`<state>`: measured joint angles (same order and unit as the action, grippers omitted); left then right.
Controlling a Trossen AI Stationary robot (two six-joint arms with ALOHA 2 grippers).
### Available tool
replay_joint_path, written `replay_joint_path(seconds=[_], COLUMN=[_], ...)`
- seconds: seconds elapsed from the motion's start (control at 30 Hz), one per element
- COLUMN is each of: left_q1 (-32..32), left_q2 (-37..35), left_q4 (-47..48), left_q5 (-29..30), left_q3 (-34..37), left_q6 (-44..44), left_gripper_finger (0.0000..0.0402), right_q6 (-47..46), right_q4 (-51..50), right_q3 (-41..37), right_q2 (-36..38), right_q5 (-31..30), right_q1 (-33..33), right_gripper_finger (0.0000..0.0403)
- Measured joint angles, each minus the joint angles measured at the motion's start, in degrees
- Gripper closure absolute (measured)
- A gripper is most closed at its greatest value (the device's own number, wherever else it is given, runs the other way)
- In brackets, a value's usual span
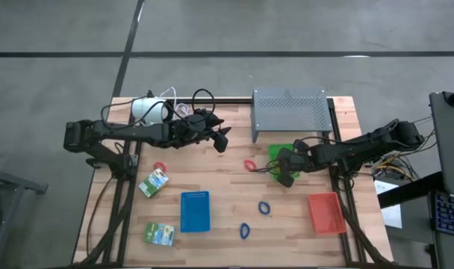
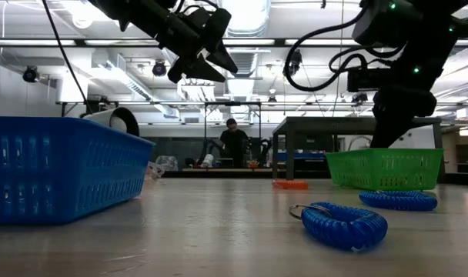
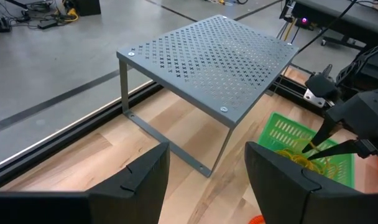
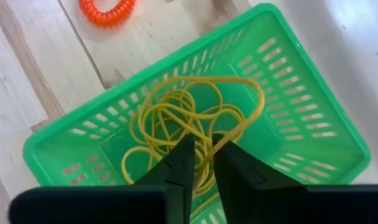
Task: Pick & Place Office Desk Supplies
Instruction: Put the yellow rubber band into the green bin
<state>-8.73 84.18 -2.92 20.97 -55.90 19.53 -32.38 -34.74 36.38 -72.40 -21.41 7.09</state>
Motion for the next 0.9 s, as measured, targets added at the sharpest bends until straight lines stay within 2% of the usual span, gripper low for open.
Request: replay_joint_path(seconds=[0.23, 0.5, 0.7, 0.9], left_q1=[0.00, 0.00, 0.00, 0.00], left_q2=[0.00, 0.00, 0.00, 0.00], left_q4=[0.00, 0.00, 0.00, 0.00], left_q5=[0.00, -0.01, 0.00, -0.02], left_q3=[0.00, 0.00, 0.00, 0.00], left_q6=[0.00, 0.00, 0.00, 0.00], left_gripper_finger=[0.0189, 0.0188, 0.0188, 0.0187], right_q6=[-0.17, -1.16, -0.46, -0.05], right_q4=[0.89, 2.47, 3.55, 3.18], right_q3=[-0.09, -0.09, -0.09, -0.03], right_q2=[0.00, 0.00, 0.00, 0.06], right_q5=[-1.26, -0.68, 0.42, 0.42], right_q1=[-0.01, -0.02, 0.00, 0.02], right_gripper_finger=[0.0286, 0.0238, 0.0215, 0.0216])
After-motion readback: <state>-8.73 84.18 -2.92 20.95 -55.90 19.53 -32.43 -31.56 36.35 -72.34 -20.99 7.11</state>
